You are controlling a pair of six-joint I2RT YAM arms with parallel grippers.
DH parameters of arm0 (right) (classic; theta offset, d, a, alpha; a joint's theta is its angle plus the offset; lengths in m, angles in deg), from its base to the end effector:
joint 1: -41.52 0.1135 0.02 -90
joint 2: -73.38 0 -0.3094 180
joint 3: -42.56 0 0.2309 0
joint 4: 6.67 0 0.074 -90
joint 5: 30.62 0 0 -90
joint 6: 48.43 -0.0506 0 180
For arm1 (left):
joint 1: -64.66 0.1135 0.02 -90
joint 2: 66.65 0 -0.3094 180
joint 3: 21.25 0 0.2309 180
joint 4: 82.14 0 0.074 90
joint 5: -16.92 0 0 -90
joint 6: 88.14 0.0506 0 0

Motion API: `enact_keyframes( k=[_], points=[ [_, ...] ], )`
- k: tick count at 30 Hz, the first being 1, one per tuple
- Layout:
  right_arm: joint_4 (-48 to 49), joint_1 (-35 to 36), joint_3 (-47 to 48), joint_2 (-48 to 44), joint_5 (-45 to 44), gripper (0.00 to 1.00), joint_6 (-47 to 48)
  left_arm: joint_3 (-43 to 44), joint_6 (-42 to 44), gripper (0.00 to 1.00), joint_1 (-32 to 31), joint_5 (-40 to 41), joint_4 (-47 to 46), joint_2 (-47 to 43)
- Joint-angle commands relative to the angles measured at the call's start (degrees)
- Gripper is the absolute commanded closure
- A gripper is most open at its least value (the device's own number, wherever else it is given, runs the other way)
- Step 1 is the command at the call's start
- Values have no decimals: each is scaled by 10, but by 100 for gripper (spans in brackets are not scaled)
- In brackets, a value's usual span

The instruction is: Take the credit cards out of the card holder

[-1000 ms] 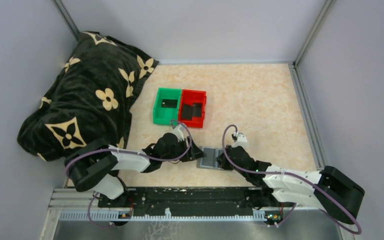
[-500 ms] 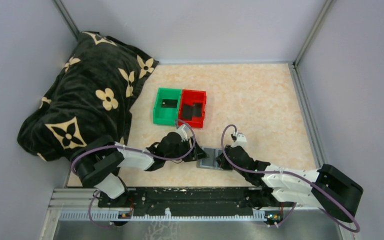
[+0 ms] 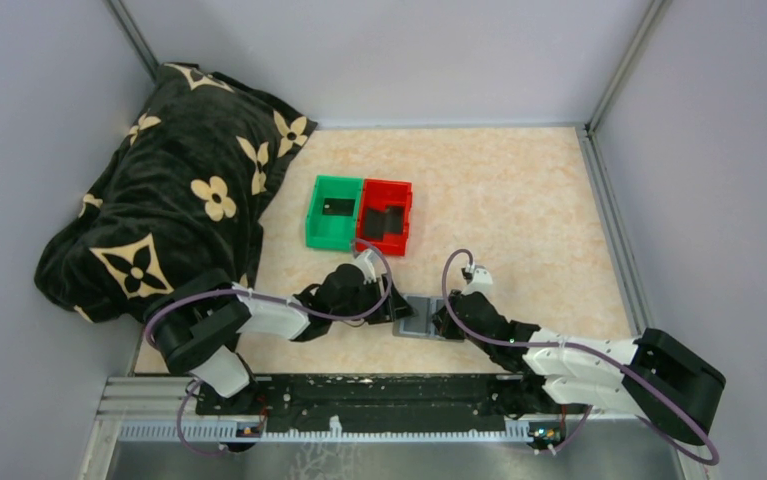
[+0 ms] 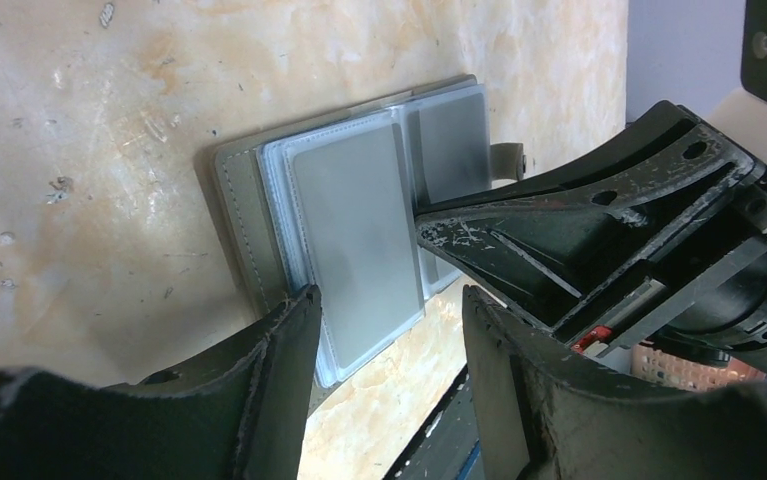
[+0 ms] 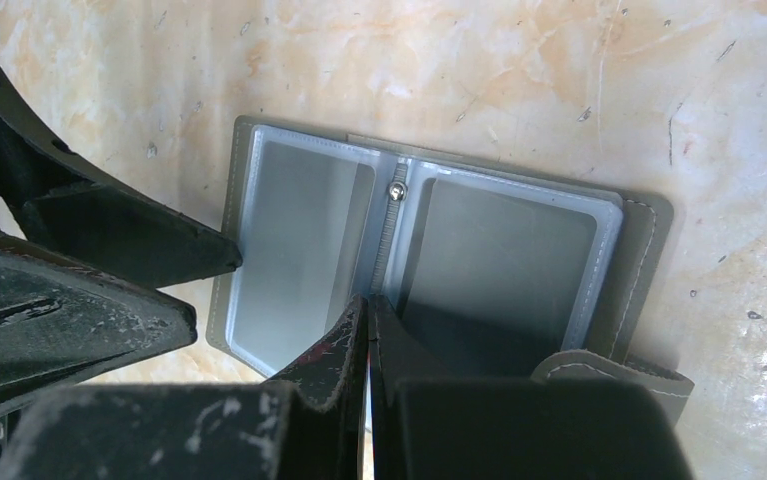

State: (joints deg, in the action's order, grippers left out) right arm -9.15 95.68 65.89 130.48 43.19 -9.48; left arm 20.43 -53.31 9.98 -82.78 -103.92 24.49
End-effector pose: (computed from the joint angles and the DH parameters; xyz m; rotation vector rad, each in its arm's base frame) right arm 0.0950 0.1075 0.1724 0.1017 2.2676 0.7160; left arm 0.1584 -0.2382 0.1898 0.1099 2.3377 -1.2705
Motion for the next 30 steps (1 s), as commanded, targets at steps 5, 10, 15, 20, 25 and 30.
enact_keyframes(
  k=[5,10,15,20,25,30],
  points=[
    [10,5,10,-7,-4,100,7,23,21,39,-5,-1,36,16],
    [14,4,10,-4,-3,100,7,31,26,39,-8,-3,44,18],
    [19,5,9,0,0,100,6,42,20,39,-18,-24,19,30],
    [25,4,9,7,4,100,6,26,-34,39,-23,-78,-134,62],
    [23,5,6,3,3,100,4,29,-53,39,-28,-82,-172,73],
    [25,5,3,2,4,100,3,30,-46,39,-27,-65,-164,49]
  ],
)
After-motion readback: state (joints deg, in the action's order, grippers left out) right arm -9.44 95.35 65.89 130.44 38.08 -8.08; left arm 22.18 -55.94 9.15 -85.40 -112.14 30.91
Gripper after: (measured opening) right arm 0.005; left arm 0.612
